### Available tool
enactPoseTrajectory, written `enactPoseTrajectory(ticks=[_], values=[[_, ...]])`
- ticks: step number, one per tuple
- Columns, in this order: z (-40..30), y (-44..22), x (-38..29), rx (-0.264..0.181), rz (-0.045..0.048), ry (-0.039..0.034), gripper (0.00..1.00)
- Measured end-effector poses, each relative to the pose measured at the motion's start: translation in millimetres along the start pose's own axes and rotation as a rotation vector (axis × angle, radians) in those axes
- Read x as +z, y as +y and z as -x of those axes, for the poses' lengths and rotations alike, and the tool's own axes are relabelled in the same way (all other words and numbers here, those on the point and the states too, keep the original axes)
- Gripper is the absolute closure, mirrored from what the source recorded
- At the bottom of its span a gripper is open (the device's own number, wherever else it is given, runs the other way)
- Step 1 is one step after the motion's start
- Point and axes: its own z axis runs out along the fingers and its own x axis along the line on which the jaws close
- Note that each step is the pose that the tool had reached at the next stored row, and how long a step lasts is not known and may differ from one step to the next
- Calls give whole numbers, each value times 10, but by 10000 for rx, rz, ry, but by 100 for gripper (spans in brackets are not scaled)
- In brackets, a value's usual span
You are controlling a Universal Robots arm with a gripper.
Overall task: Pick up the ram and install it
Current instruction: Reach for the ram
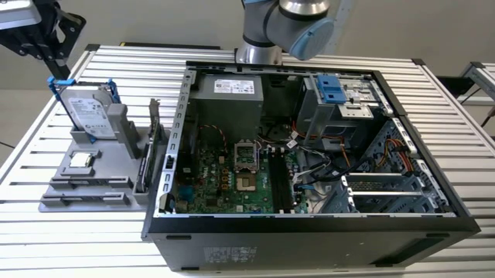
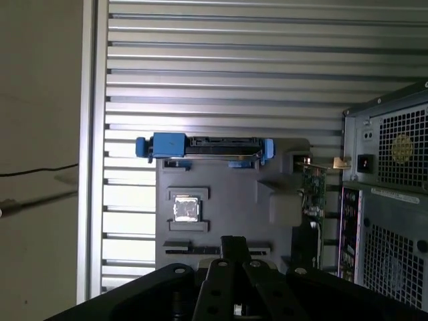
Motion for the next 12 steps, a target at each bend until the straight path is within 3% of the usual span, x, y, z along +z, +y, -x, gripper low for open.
enactPoseTrajectory(ticks=[12], values=[[-1,-88,-4,0,0,1,100]])
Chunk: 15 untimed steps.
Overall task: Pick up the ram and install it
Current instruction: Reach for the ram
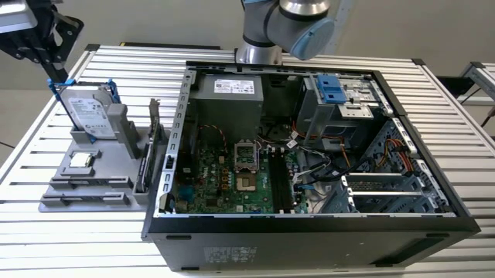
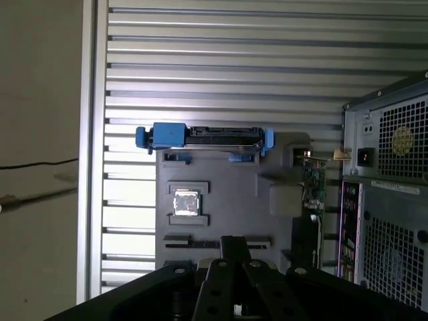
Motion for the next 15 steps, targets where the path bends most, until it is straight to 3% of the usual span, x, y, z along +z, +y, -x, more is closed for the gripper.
enactPoseTrajectory(ticks=[15], values=[[-1,-120,-5,0,0,0,100]])
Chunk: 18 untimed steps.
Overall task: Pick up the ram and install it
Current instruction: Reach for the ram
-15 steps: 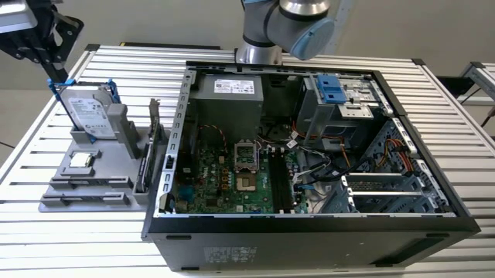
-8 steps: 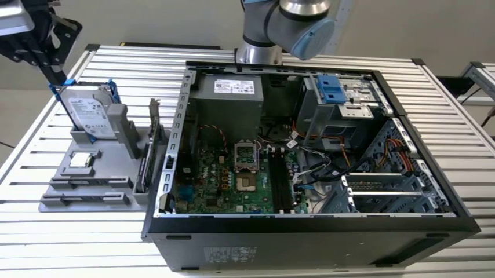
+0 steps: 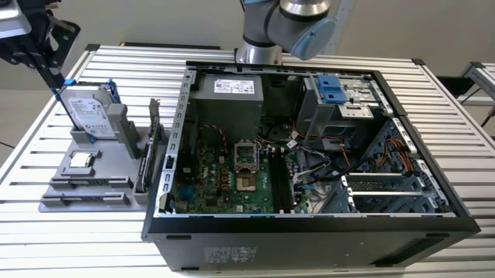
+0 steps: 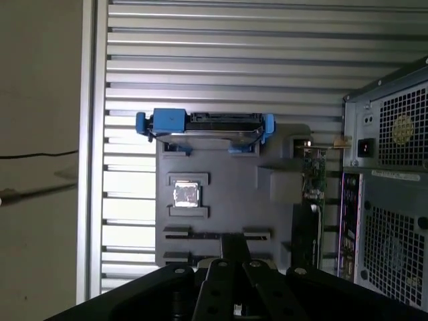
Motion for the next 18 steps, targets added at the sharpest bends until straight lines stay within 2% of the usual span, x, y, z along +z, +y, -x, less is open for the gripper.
enactPoseTrajectory(ticks=[18], values=[[-2,-132,-6,0,0,0,100]])
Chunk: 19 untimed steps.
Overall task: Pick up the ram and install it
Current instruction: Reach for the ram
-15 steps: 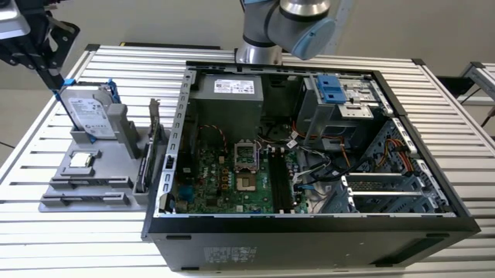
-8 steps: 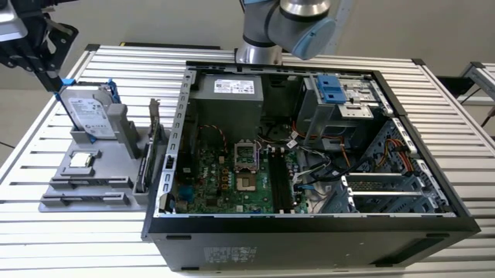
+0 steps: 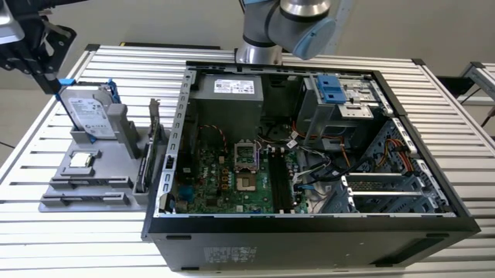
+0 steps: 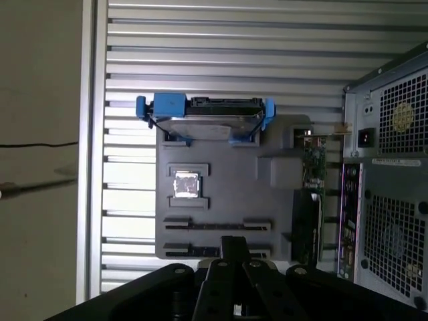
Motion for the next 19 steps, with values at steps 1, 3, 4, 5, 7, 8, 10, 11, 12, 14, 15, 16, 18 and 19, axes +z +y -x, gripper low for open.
enactPoseTrajectory(ticks=[1,3,4,5,7,8,10,11,12,14,15,16,18,19], values=[[0,-9,0,0,1,-1,100],[0,-27,-1,0,0,0,100],[-1,-37,-2,0,-1,1,100],[-1,-47,-2,0,0,0,100],[-1,-69,-3,0,0,0,100],[-1,-80,-4,0,0,-1,100],[-2,-101,-5,0,0,0,100],[-2,-111,-5,0,0,0,100],[-2,-121,-5,0,0,0,100],[-3,-142,-7,0,0,0,100],[-3,-152,-7,0,0,0,100],[-3,-161,-8,0,0,0,100],[-4,-180,-8,0,0,0,100],[-4,-190,-9,0,0,0,100]])
